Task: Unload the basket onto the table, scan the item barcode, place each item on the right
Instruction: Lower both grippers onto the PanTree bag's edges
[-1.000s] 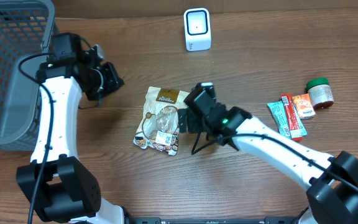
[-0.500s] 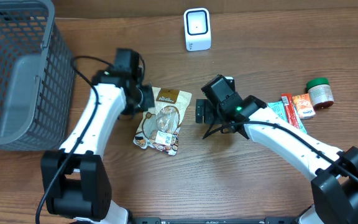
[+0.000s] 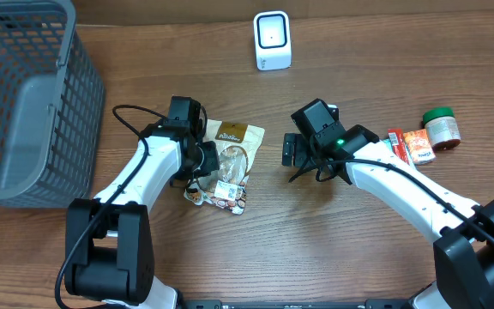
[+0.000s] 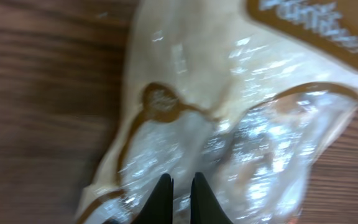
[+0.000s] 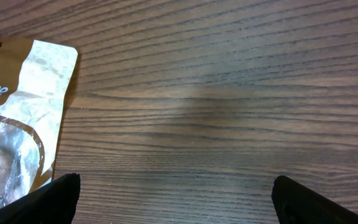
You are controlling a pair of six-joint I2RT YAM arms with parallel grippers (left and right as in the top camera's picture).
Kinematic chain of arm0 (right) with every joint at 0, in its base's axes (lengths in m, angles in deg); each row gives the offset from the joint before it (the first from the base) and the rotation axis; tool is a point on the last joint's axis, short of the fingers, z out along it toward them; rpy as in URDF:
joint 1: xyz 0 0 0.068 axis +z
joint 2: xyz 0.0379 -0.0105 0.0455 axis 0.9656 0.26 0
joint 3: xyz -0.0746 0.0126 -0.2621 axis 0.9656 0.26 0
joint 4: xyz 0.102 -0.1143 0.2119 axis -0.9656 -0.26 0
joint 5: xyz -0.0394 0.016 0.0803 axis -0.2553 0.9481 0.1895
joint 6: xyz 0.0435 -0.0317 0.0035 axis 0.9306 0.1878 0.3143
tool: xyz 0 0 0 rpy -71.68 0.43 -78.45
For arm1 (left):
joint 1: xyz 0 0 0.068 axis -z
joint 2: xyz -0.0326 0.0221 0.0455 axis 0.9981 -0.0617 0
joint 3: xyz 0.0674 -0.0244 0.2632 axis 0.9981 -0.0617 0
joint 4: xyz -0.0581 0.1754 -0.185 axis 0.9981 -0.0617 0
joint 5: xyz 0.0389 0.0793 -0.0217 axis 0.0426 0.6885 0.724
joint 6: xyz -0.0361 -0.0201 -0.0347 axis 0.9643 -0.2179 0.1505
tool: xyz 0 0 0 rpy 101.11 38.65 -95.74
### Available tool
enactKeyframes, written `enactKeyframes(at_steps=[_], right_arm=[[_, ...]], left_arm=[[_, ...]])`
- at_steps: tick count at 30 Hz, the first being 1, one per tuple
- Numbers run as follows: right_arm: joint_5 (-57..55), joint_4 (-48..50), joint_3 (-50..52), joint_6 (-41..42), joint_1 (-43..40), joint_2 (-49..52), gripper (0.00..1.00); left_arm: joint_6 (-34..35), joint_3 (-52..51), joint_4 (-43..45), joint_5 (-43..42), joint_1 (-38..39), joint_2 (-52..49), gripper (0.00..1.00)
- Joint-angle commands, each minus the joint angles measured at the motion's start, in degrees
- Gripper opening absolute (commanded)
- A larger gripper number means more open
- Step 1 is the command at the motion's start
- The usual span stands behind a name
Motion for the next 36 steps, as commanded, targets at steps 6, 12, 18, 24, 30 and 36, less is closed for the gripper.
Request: enactKeyframes(at_steps=[6, 12, 18, 24, 30, 36], right_arm=[[0.44, -0.85, 0.13, 0.42, -0.09, -0.26, 1.0], [1.03, -1.64, 0.13, 0.42, -0.09, -0.26, 1.0], [1.97, -1.66, 0.13, 0.42, -0.09, -0.26, 1.0], [1.97, -1.29, 0.13, 0.42, -0.09, -0.26, 1.0], [2.45, -1.18, 0.13, 0.42, -0.09, -0.26, 1.0], [2.45, -1.2, 0.13, 0.42, -0.09, -0.26, 1.0]], left_arm=[[-1.62, -0.42, 5.18, -5.14, 4.22, -0.68, 0.04], [-4.94, 0.37, 5.25, 11.45, 5.55, -0.83, 0.04], [-1.2, 3.96, -0.02, 14.51, 2.12, -0.83, 0.04], [-0.9, 2.27, 0.0, 14.32, 1.51, -1.18, 0.04], [-0.92, -0.04, 3.65, 9.73, 1.86, -2.67, 0.04], [-2.01, -0.04, 7.82, 0.59, 3.04, -7.04, 0.04]])
